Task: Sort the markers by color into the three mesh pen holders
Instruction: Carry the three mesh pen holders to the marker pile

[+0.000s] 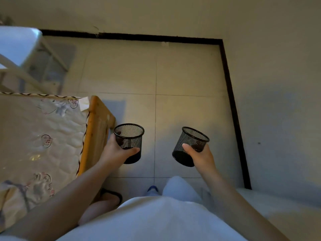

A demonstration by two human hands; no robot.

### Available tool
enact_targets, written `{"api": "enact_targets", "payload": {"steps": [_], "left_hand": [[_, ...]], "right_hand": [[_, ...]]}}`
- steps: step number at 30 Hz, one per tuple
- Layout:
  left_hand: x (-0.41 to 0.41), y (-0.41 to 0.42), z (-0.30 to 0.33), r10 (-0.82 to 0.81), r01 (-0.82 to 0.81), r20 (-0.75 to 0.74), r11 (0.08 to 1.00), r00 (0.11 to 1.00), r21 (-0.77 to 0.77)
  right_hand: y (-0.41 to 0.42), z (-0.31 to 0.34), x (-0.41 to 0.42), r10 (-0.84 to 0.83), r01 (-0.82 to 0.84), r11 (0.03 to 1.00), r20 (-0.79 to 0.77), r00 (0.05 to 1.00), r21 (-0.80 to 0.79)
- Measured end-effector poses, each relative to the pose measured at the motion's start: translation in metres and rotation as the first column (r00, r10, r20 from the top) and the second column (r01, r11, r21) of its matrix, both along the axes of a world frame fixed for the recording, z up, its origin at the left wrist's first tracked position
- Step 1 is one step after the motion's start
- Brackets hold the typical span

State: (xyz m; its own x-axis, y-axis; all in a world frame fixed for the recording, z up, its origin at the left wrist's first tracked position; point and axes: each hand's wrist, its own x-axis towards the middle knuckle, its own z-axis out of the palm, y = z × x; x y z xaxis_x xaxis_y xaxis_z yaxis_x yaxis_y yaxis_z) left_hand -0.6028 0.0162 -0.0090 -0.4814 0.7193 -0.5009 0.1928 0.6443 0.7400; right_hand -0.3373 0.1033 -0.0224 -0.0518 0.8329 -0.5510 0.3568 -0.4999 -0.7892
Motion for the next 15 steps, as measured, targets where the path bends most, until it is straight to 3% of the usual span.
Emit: {"api": "enact_targets", "payload": {"steps": [15], "left_hand": [[-0.143,0.208,0.014,0.357,-0.354,-0.038,0.933,0.933,0.067]], "right_hand": [[0.303,0.007,-0.222,0.381,-0.383,0.924,0.097,0.920,-0.001]]}}
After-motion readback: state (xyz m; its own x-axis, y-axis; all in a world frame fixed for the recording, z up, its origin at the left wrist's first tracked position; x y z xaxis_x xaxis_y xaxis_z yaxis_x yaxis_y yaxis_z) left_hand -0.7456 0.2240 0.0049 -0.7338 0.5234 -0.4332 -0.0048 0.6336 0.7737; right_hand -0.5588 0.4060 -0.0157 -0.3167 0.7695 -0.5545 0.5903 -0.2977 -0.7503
